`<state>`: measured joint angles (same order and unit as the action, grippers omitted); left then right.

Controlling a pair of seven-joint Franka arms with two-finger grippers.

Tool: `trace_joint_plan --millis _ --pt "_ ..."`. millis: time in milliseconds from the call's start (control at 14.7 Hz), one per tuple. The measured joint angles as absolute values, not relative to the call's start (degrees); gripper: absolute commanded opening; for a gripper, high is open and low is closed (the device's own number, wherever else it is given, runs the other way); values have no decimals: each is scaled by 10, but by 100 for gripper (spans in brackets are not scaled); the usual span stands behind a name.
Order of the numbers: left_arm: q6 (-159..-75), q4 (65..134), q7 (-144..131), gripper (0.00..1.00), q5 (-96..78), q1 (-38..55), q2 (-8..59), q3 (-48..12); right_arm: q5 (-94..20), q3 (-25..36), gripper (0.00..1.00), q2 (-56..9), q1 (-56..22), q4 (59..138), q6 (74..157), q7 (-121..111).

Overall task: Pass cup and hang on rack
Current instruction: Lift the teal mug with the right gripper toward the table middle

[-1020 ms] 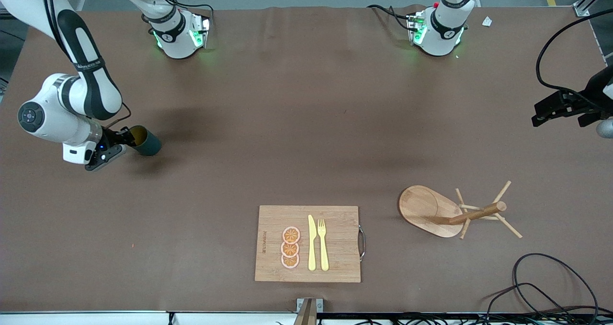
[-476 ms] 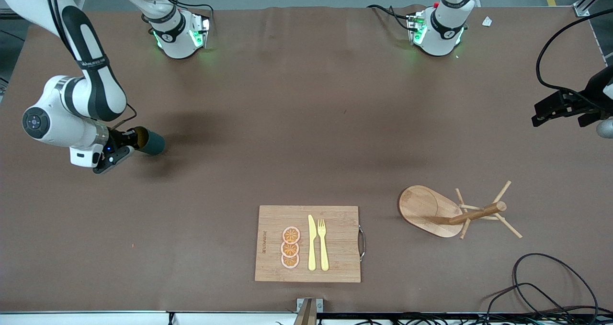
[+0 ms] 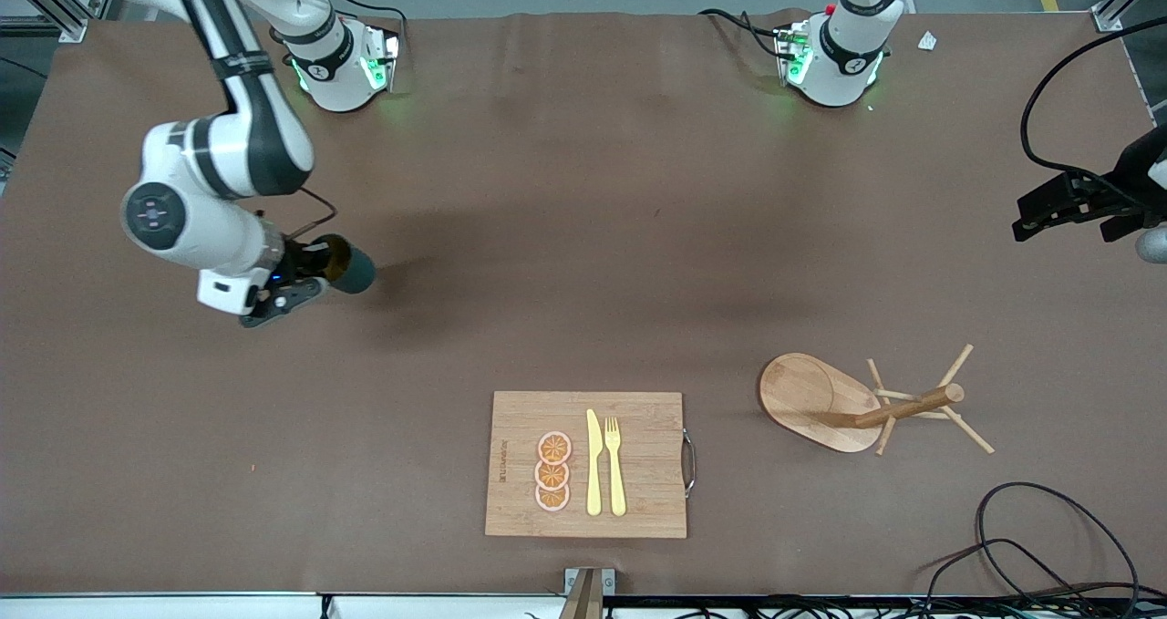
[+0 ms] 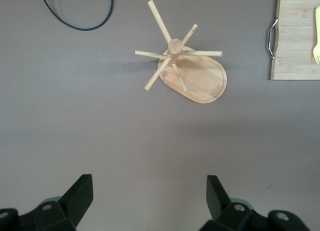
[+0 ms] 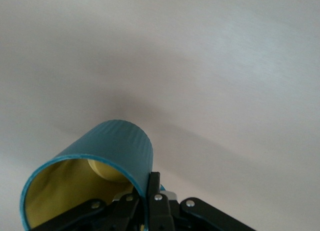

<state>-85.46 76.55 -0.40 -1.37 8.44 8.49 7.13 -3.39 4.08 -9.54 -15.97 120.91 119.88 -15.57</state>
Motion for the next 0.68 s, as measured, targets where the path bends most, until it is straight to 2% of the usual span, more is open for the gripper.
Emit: trace_joint_plan --millis 272,680 --pt "-855 766 -4 100 -13 84 85 72 -36 40 0 -106 -258 1176 1205 -9" --pt "-859 767 0 100 10 87 95 71 -49 40 0 -183 -370 1114 1269 141"
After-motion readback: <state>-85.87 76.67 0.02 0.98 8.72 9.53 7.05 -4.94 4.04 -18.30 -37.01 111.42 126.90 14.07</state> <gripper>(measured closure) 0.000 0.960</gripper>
